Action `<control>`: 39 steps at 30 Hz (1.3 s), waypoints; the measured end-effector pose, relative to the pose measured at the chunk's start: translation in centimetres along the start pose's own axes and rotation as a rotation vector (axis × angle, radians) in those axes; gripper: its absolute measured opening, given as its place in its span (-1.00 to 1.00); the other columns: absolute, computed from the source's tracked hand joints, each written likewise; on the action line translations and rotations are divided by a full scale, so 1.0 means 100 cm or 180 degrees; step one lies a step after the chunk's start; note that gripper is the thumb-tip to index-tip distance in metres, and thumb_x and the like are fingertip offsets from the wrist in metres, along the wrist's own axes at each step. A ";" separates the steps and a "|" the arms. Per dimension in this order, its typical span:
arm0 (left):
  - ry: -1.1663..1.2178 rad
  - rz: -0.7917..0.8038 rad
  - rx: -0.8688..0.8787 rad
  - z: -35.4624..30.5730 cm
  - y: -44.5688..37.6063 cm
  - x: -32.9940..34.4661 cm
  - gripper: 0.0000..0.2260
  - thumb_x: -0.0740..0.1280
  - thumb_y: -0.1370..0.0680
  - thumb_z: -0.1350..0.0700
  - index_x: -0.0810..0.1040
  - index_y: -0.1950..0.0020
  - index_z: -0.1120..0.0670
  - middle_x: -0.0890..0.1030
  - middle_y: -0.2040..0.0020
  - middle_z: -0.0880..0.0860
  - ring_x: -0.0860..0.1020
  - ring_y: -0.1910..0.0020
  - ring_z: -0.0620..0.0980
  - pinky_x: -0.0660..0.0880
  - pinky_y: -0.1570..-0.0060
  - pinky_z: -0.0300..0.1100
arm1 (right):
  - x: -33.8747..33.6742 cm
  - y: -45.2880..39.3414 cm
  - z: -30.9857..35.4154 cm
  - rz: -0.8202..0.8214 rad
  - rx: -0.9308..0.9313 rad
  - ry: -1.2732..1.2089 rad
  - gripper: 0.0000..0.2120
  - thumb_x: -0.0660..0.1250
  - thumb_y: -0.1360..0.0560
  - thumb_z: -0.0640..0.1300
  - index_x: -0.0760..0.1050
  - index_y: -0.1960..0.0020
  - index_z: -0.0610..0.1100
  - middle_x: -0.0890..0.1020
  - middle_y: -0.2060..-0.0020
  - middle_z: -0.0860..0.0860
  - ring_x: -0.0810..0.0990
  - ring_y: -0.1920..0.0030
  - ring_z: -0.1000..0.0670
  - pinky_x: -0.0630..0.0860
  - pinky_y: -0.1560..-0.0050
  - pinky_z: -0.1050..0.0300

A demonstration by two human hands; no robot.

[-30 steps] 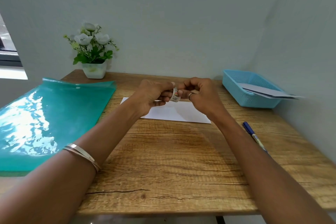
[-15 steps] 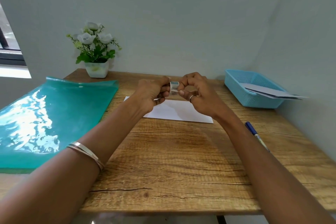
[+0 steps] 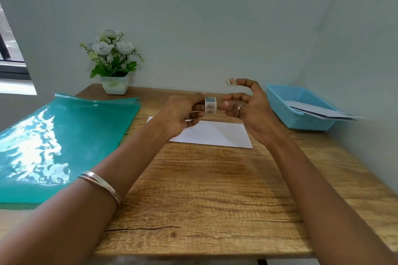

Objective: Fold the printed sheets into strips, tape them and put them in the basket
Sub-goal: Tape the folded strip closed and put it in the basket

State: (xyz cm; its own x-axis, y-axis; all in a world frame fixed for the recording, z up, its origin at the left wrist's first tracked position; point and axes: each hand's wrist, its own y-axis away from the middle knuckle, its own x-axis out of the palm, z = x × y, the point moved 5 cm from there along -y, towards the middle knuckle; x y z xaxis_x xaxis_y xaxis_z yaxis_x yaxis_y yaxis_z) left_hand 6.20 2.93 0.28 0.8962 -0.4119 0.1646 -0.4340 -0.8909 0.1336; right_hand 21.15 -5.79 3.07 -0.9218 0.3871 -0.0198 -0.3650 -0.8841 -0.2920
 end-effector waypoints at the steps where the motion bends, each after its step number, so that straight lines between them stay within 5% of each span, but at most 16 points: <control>1: -0.0101 0.0063 0.0076 0.001 0.001 0.003 -0.80 0.42 -0.48 0.03 0.65 0.04 0.16 0.67 0.23 0.07 0.55 0.37 -0.09 0.50 0.24 -0.20 | 0.000 0.000 -0.002 -0.0085 0.0012 0.0032 -0.38 0.43 -0.37 -0.45 0.32 -0.29 -0.04 0.65 0.03 -0.18 0.68 0.05 -0.06 0.59 -0.05 -0.07; 8: -0.0316 0.0587 0.0427 0.004 0.001 0.020 -0.87 0.36 -0.53 0.17 0.64 0.02 0.21 0.70 0.16 0.13 0.66 0.18 0.00 0.58 0.08 -0.15 | -0.014 -0.002 0.000 -0.0375 -0.0044 0.0070 -0.28 0.48 -0.28 -0.48 0.30 -0.26 0.02 0.63 0.11 -0.11 0.66 0.08 -0.03 0.63 0.03 -0.02; 11: -0.0333 0.0770 0.0434 0.006 0.006 0.027 -0.86 0.36 -0.52 0.21 0.63 -0.02 0.24 0.70 0.09 0.14 0.68 0.08 0.03 0.60 0.01 -0.14 | -0.025 -0.001 0.014 -0.0478 -0.0325 0.1034 -0.27 0.46 -0.32 -0.47 0.24 -0.29 0.04 0.57 0.07 -0.07 0.60 0.14 0.03 0.61 0.13 0.14; 17: -0.0859 0.0503 0.0598 0.011 0.002 0.023 -0.89 0.38 -0.51 0.19 0.65 0.02 0.19 0.71 0.09 0.08 0.68 0.13 0.00 0.59 0.04 -0.14 | -0.055 -0.001 0.017 -0.0176 -0.0377 0.3165 -0.31 0.44 -0.32 -0.43 0.22 -0.24 0.05 0.41 -0.05 -0.09 0.51 0.17 -0.02 0.56 0.15 0.05; 22: -0.0942 0.0309 0.0686 0.009 -0.002 0.017 -0.90 0.37 -0.52 0.19 0.65 0.02 0.17 0.71 0.14 0.08 0.66 0.20 -0.05 0.58 0.11 -0.18 | -0.070 -0.001 0.002 0.0217 -0.0051 0.3821 -0.34 0.45 -0.33 -0.41 0.24 -0.26 0.00 0.37 -0.07 -0.05 0.46 0.03 -0.02 0.41 0.10 0.11; 28: -0.1051 0.0216 0.0792 0.006 -0.003 0.011 -0.89 0.36 -0.53 0.20 0.64 0.02 0.20 0.70 0.15 0.10 0.65 0.25 -0.08 0.57 0.19 -0.24 | -0.083 -0.003 -0.004 0.0229 0.0182 0.3589 -0.36 0.48 -0.35 -0.35 0.27 -0.27 0.02 0.41 -0.11 -0.06 0.47 -0.06 -0.04 0.52 -0.08 0.01; 31: -0.1120 0.0143 0.0864 0.005 -0.004 0.009 -0.90 0.37 -0.52 0.21 0.64 0.03 0.20 0.70 0.15 0.10 0.65 0.26 -0.08 0.56 0.21 -0.24 | -0.083 -0.003 0.005 -0.0009 -0.0022 0.3307 -0.51 0.50 -0.37 -0.26 0.37 -0.17 0.03 0.44 -0.12 -0.04 0.48 0.02 0.00 0.45 0.14 0.22; 34: -0.1117 0.0124 0.0995 0.002 -0.003 0.010 -0.92 0.39 -0.51 0.18 0.64 0.03 0.15 0.70 0.15 0.06 0.65 0.22 -0.08 0.55 0.20 -0.25 | -0.073 0.001 0.015 -0.0340 -0.0069 0.1822 -0.77 0.47 -0.42 -0.24 0.56 -0.05 -0.11 0.60 0.03 -0.01 0.56 0.12 0.09 0.49 0.33 0.32; 36: -0.1110 0.0220 0.1070 0.000 0.001 0.013 -0.89 0.39 -0.51 0.13 0.64 0.01 0.13 0.70 0.13 0.02 0.66 0.17 -0.09 0.56 0.16 -0.25 | -0.058 0.005 0.012 -0.0233 0.0195 0.0876 -0.87 0.46 -0.43 -0.25 0.61 0.02 -0.18 0.66 0.15 -0.01 0.59 0.20 0.09 0.52 0.30 0.27; 39: -0.1109 0.0427 0.1083 -0.001 0.006 0.020 -0.83 0.39 -0.51 0.08 0.65 -0.03 0.13 0.71 0.11 0.01 0.66 0.15 -0.10 0.56 0.14 -0.23 | -0.039 0.007 0.001 0.0061 0.0517 0.0403 -0.93 0.45 -0.41 -0.28 0.61 0.12 -0.18 0.67 0.26 -0.02 0.59 0.29 0.04 0.52 0.26 0.19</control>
State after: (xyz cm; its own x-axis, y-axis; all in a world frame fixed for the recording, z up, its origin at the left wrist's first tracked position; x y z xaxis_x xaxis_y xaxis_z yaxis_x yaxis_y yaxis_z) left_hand 7.78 1.59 0.77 0.8372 -0.5146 -0.1853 -0.5449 -0.8137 -0.2021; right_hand 24.42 -7.95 3.04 -0.9088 0.3907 -0.1468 -0.3733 -0.9182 -0.1327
